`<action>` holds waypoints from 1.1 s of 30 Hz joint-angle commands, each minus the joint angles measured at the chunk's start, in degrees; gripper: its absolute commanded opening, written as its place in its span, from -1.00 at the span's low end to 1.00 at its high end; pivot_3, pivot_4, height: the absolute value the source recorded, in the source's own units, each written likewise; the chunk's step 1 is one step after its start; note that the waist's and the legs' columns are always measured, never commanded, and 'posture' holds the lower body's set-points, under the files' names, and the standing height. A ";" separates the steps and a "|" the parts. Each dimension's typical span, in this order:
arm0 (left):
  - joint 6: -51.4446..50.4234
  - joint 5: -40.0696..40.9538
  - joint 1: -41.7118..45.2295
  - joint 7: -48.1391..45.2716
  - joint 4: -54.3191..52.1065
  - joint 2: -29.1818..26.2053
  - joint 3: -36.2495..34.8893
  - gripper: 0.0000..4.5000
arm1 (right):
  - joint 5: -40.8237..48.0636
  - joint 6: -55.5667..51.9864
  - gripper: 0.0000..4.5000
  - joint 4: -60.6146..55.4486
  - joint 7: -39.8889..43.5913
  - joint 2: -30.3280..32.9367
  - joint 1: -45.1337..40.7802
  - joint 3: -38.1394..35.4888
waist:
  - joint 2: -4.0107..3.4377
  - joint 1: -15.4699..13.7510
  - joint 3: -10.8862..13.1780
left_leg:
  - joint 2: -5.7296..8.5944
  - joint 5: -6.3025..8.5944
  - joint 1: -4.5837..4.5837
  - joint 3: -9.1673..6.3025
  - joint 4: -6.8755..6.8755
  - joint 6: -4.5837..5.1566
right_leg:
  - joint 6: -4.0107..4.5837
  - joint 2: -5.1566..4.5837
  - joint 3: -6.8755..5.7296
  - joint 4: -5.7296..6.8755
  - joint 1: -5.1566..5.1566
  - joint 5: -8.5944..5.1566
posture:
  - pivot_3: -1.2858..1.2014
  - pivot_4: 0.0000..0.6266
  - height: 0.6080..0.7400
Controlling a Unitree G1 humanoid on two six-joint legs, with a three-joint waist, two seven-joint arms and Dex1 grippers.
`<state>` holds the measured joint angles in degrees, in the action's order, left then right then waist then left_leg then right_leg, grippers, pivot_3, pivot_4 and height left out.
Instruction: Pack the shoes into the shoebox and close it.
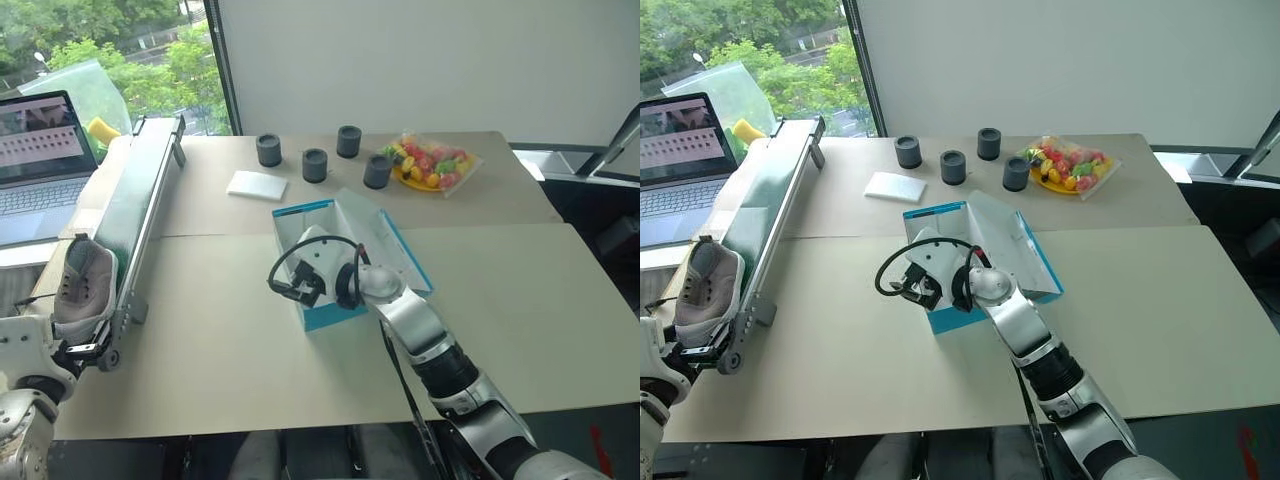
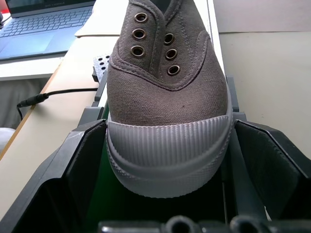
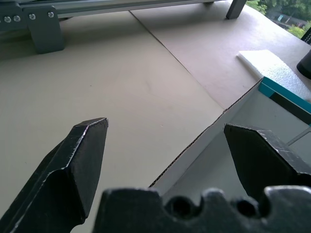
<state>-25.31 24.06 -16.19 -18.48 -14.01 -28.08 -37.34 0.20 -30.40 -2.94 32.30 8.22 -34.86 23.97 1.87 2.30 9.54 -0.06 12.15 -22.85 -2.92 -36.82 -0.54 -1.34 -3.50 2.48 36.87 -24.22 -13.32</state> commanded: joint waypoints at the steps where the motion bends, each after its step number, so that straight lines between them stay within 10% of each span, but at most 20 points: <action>1: 0.19 0.76 0.76 -0.83 -1.26 0.29 1.13 0.69 | 0.14 0.53 1.00 -2.80 -0.51 -0.32 -0.67 -1.42 | -0.01 -0.34 0.00 | 0.00 0.00 0.00 0.01 0.00 0.00 | 0.00 -0.01 -0.01 0.00 0.01 0.00 | 0.03 -0.52 0.95; 5: -0.54 0.35 1.79 -0.47 -0.89 -0.31 1.42 0.19 | 0.51 0.10 1.00 -2.92 -0.63 -0.48 -0.89 -2.04 | -0.02 -0.68 0.00 | 0.00 -0.01 0.09 0.03 0.00 -0.01 | 0.00 -0.02 -0.02 0.06 0.08 0.00 | 0.03 -0.52 0.95; 13: 1.90 -2.93 4.84 3.91 -1.76 -0.14 0.75 0.19 | 0.35 0.15 1.00 -2.50 -0.71 -0.48 -1.20 -2.36 | -0.01 -0.88 0.00 | 0.05 -0.02 0.11 0.12 -0.01 -0.02 | 0.02 0.03 -0.03 0.11 0.08 -0.01 | 0.03 -0.52 0.95; 20: 9.76 -23.40 11.92 19.93 -13.47 2.95 11.16 0.19 | 4.05 -2.59 1.00 -1.28 -2.15 -4.02 -2.26 -6.70 | 0.24 -1.15 -0.02 | 0.10 -0.01 -0.05 0.01 -0.02 -0.05 | 0.01 0.00 -0.02 0.02 -0.01 0.02 | 0.03 -0.52 0.95; 27: 7.05 -28.68 15.40 18.11 -20.15 9.15 30.36 0.19 | 30.99 -27.20 1.00 4.24 -11.16 -20.51 -13.18 -33.28 | 0.23 -0.96 -0.01 | 0.00 0.05 -0.09 -0.11 0.00 -0.11 | -0.01 -0.01 0.07 0.07 -0.07 0.03 | 0.03 -0.52 0.95; 33: 7.03 -29.44 17.11 13.78 -21.78 11.32 40.40 0.19 | 50.84 -45.95 1.00 21.35 -17.21 -20.19 -22.64 -48.01 | 0.11 -0.28 0.06 | 0.01 0.05 -0.22 0.02 0.01 -0.09 | 0.00 0.02 0.05 0.01 -0.16 0.05 | 0.03 -0.52 0.95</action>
<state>-19.15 -4.65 0.09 -3.89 -32.36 -16.70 2.04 46.92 -72.26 16.50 15.58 -5.45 -53.64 -23.12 1.97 2.02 9.60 -0.04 12.20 -23.11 -2.83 -36.80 -0.61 -1.33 -3.42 2.52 36.89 -24.39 -13.27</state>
